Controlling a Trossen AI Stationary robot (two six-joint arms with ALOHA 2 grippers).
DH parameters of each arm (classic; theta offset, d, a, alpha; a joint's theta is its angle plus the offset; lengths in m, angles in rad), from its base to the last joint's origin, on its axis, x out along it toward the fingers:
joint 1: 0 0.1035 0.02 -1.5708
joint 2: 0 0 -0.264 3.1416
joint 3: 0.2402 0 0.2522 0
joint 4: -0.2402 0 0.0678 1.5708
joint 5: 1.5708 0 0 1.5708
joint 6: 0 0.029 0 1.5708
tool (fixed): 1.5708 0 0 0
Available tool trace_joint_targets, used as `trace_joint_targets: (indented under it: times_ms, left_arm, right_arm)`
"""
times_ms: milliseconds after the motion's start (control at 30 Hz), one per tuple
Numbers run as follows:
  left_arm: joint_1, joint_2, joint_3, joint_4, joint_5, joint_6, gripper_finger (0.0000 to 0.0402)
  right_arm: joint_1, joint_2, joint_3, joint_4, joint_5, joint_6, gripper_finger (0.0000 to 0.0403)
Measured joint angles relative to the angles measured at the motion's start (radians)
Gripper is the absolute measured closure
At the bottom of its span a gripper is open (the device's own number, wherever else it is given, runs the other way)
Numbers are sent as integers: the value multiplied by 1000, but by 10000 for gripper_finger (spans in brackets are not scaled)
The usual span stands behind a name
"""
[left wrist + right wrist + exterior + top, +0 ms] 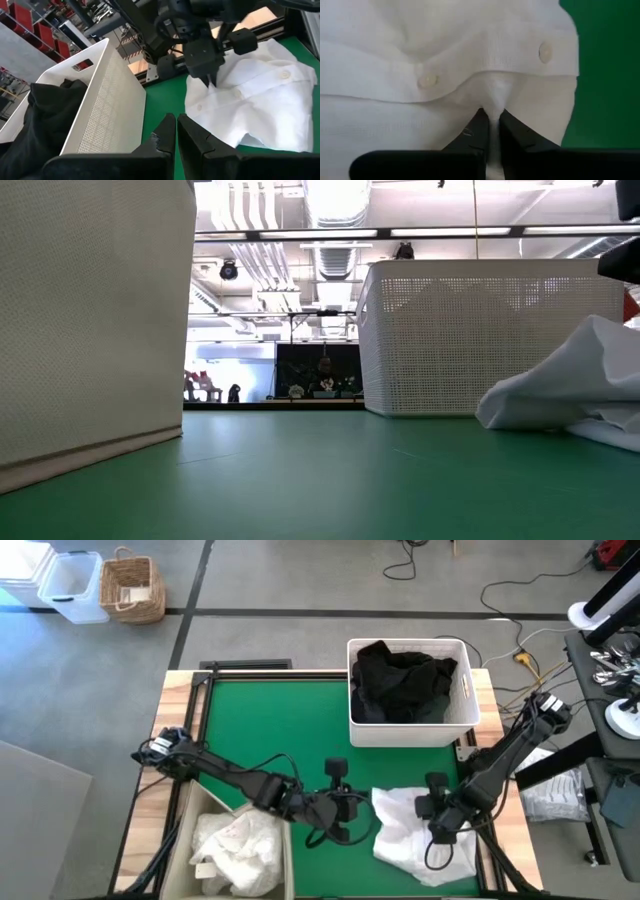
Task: Sort clothes
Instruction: Put the white polo shirt into the bottom left white bin
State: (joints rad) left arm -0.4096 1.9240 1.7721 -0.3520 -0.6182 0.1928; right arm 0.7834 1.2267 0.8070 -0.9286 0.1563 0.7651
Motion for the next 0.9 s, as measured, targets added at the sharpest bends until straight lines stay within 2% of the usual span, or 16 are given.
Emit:
trace_joint_targets:
  times_ms: [167, 467, 633, 767, 900]
  left_arm:
    - [-8, -7, 0, -23, 0, -6, 401]
    - [-33, -40, 0, -34, 1, -23, 401]
    - [-35, -40, 0, -77, 73, -76, 400]
    - [-27, -40, -6, -78, 85, -122, 380]
    - [-25, -38, -8, -84, 86, -134, 344]
  right_arm:
    - [0, -15, 8, 5, 60, -41, 387]
    - [0, -47, 103, 30, 246, -161, 388]
    - [0, -47, 179, 32, 376, -247, 389]
    - [-1, -46, 217, 50, 439, -324, 389]
    - [-4, -45, 245, 63, 483, -386, 390]
